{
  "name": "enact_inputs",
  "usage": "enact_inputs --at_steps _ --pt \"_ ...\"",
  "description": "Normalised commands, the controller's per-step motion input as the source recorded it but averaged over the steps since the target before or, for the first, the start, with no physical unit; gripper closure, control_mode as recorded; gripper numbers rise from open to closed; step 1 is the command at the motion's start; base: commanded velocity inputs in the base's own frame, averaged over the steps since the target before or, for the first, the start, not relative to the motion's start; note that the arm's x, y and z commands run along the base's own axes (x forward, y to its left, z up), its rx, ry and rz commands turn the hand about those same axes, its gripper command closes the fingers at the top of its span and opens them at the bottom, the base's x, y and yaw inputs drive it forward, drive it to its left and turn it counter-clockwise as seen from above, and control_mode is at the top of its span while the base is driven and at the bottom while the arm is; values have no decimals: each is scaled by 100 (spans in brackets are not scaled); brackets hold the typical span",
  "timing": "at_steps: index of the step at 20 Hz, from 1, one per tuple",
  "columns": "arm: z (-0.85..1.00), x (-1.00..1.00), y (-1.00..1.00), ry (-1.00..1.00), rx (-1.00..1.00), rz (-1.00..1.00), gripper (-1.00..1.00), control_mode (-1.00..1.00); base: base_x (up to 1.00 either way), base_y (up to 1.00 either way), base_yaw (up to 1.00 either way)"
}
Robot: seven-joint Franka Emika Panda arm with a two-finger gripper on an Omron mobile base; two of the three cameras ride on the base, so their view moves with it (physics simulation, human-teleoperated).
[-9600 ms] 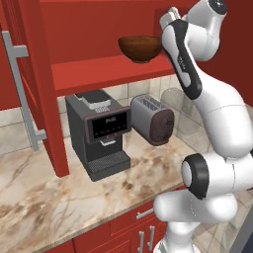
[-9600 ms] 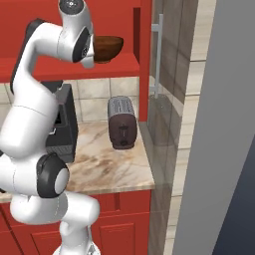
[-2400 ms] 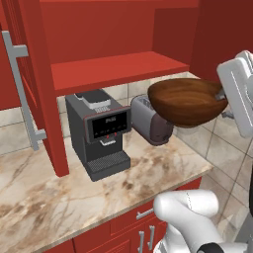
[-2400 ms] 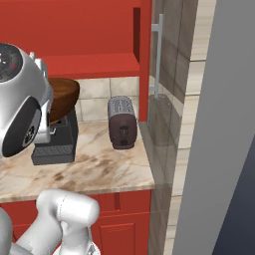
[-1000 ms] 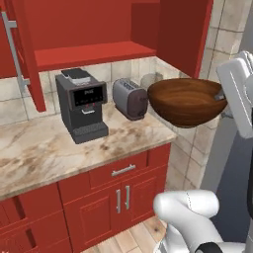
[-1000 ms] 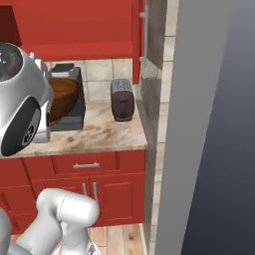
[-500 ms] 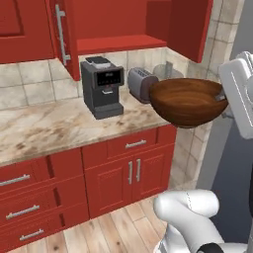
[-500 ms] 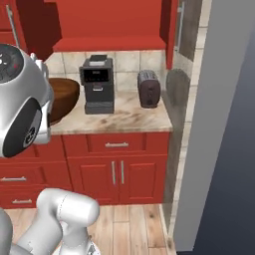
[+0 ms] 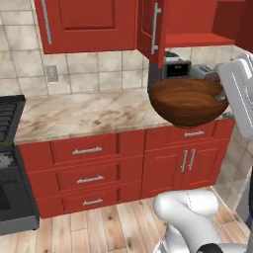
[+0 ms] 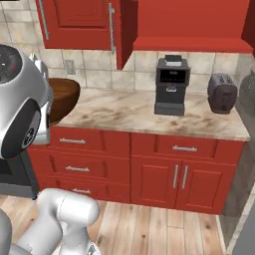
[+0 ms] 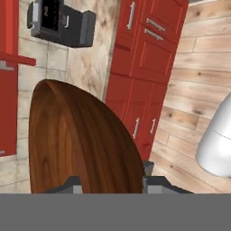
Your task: Move the bowls from the cabinet to the plates on the dining table.
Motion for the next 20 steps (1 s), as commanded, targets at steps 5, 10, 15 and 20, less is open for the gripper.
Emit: enact_inputs --at_steps 5,10,15,20 --pt "0 0 0 0 0 0 100 100 -2 99 46" --pt "0 0 0 0 0 0 100 100 0 100 55" --pt "0 0 0 0 0 0 100 100 0 100 59" --pt "0 0 0 0 0 0 100 100 0 100 58"
